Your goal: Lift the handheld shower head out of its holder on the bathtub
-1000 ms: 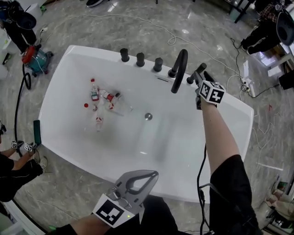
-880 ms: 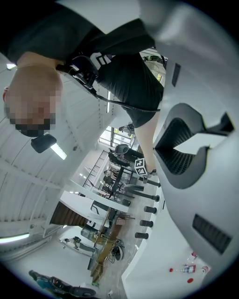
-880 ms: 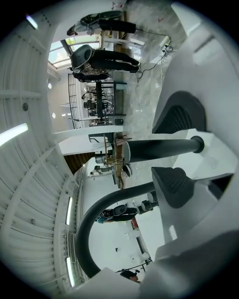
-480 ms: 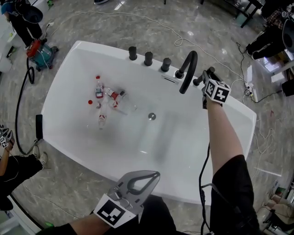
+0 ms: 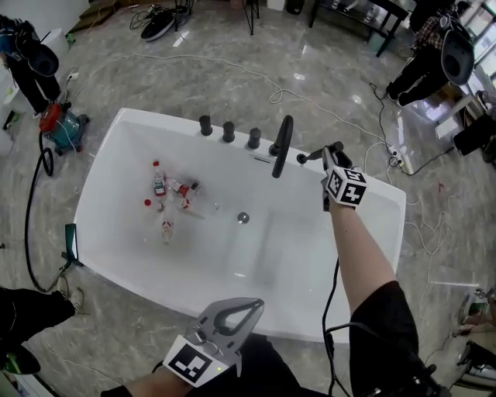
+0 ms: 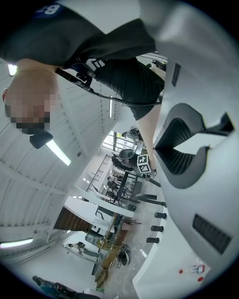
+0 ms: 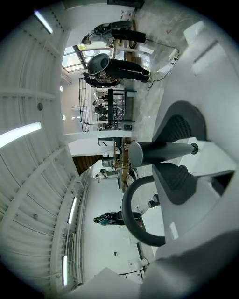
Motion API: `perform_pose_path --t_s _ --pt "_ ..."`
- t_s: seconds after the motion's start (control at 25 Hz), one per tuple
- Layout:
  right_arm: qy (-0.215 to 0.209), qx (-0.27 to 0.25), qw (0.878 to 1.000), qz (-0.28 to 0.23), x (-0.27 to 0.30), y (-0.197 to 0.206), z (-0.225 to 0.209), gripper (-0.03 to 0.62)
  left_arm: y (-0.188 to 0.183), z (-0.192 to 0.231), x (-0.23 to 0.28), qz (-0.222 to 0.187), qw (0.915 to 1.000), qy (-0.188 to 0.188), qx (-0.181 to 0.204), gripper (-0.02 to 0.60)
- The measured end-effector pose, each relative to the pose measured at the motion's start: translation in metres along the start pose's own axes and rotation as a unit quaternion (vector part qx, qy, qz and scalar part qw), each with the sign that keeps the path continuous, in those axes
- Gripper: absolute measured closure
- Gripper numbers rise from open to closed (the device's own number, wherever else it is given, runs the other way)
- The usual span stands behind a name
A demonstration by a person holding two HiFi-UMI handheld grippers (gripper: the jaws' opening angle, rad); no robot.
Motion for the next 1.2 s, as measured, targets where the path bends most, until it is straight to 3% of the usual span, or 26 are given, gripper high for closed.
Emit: perform_pose_path --t_s 0.68,1.2 --pt "-0.046 -0.05 0.997 -0.033 -0.199 -0.037 0.069 0.462 -0.075 -0.086 -0.035 -0.009 0.9982 0.054 0.023 0.581" --pt "-0.055 -0.022 0.997 -0.045 -0.335 -0.041 0.116 0.462 -0.108 -0.131 -0.056 -0.028 0.9951 0.089 0.033 0.581"
Point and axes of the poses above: the fingertips, and each gripper's own axes: x forward along the fingers, z to its left, y out of its underside, the point moved 5 cm from there along -x, backward along the fingers, and after that the axes turned 6 degrees about x, right-handed, at the moved point
